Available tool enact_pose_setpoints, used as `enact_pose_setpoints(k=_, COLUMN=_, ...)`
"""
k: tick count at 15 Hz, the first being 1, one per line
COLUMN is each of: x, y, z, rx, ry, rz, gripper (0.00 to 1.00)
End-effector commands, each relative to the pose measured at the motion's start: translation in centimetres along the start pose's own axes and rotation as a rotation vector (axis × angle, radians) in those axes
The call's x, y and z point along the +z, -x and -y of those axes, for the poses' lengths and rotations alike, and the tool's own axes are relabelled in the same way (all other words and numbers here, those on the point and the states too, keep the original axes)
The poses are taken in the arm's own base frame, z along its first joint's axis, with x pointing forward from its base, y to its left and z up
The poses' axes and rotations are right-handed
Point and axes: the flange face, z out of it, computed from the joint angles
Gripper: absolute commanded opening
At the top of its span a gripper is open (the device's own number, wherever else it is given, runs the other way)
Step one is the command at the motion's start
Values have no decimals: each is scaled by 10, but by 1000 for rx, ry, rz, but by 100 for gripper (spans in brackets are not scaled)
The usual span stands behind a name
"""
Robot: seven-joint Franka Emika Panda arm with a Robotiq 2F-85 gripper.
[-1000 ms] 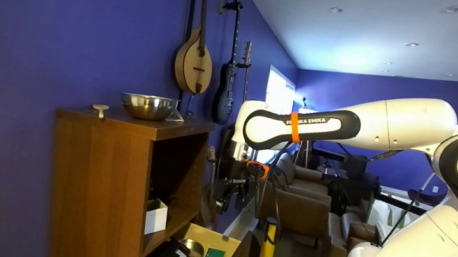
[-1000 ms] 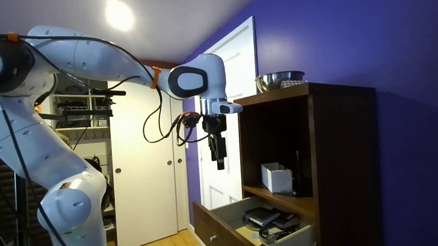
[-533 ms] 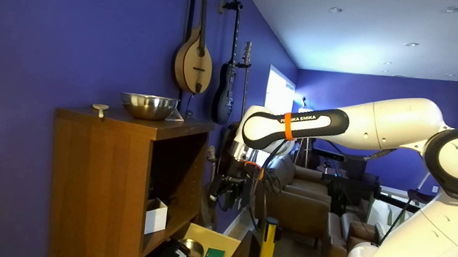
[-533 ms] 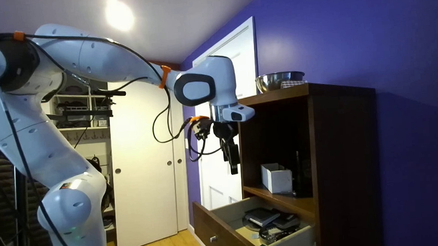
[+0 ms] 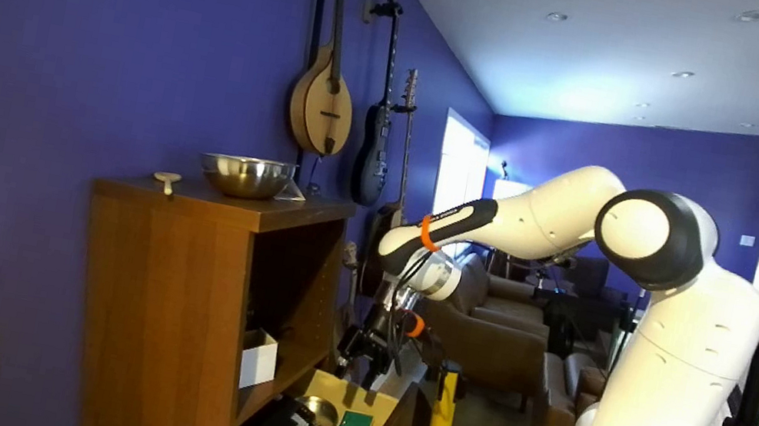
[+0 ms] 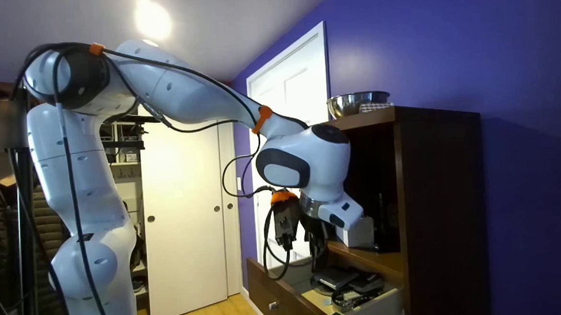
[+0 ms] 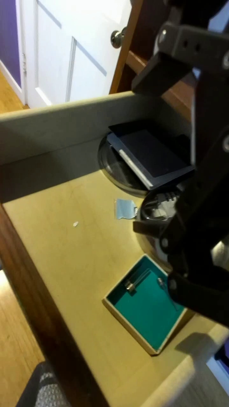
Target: Pick up the black object from the silver bowl in the open drawer and put it on the shelf
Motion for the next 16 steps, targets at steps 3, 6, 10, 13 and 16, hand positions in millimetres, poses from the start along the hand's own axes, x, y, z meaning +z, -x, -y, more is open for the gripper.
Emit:
enact_pose_setpoints(k=3, x=12, y=-3, z=-5, rx=6, ry=13, rz=25, gripper=100)
enact_pose_setpoints(k=6, x=27, y=-17, z=-2, rx=-21, ry=112, rz=-76, gripper=100)
enact_pose_setpoints(k=10, x=56, y=-36, z=6, rx=-83, ry=272, rz=-222, gripper=100)
enact_pose_setpoints(k=13, x=77, y=-50, z=8, rx=-110, ry=377, rz=-279, gripper=100)
enact_pose_setpoints(k=16, x=92, y=-59, z=5, rx=-105, ry=447, rz=-287, gripper=91)
